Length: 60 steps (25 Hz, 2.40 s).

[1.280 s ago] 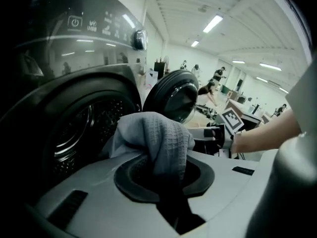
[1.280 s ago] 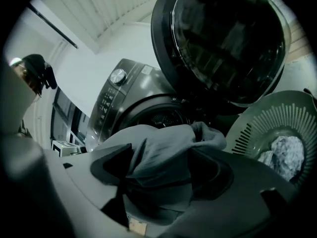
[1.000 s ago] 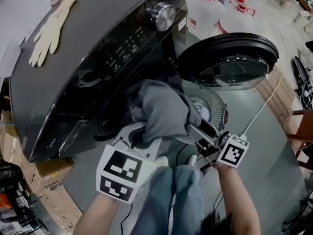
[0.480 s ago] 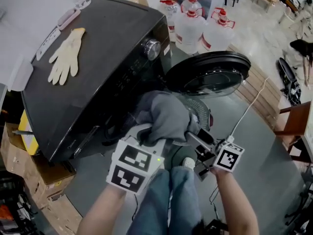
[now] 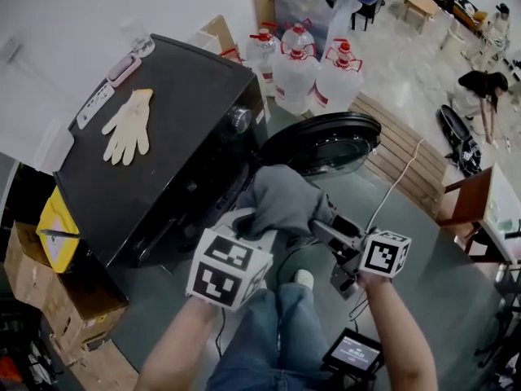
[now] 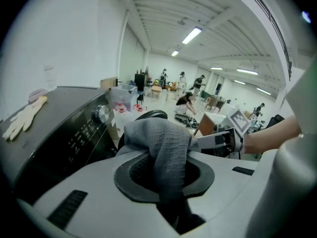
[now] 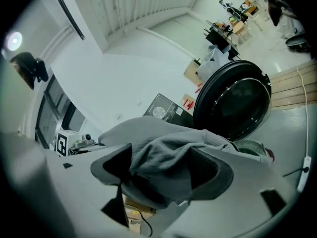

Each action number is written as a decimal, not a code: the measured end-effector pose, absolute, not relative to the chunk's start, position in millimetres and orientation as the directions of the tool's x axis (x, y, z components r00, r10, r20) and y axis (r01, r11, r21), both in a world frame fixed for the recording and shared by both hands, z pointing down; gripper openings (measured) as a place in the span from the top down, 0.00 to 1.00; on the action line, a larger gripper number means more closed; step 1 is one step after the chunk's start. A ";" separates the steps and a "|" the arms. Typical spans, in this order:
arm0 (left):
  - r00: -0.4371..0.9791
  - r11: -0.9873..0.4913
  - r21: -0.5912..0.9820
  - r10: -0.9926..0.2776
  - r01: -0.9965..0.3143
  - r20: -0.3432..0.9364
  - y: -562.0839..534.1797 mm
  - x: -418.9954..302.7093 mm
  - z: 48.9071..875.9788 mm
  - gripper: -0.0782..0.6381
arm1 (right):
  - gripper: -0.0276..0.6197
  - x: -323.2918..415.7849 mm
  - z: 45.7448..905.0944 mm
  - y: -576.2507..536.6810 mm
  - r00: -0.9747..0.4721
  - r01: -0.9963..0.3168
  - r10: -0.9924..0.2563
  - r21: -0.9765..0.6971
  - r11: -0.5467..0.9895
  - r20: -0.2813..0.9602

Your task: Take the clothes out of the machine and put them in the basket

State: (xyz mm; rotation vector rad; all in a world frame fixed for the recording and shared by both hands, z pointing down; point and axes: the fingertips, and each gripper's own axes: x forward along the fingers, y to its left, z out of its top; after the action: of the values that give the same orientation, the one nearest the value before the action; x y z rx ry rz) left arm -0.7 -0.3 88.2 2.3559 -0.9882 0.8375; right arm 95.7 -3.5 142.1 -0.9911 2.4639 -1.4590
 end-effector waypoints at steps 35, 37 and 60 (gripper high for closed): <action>0.575 -0.506 0.379 -0.314 -0.775 0.755 -81.2 49.1 401.8 0.80 | 0.57 156.1 443.9 -63.5 -0.597 -0.594 -0.579 -0.791 -0.147 0.556; 0.553 -0.482 0.372 -0.314 -0.793 0.771 -80.0 41.5 423.4 0.80 | 0.57 152.6 465.8 -59.8 -0.596 -0.597 -0.556 -0.783 -0.174 0.579; 0.360 -0.376 0.256 -0.238 -0.891 0.902 -76.6 5.1 522.5 0.80 | 0.57 115.8 507.3 -32.9 -0.624 -0.588 -0.486 -0.777 -0.223 0.612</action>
State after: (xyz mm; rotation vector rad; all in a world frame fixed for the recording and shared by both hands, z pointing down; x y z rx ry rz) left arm 5.1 -76.6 522.5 1.8266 -0.9901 1.0351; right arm 115.8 -32.9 507.3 -1.3908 2.0040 -2.1020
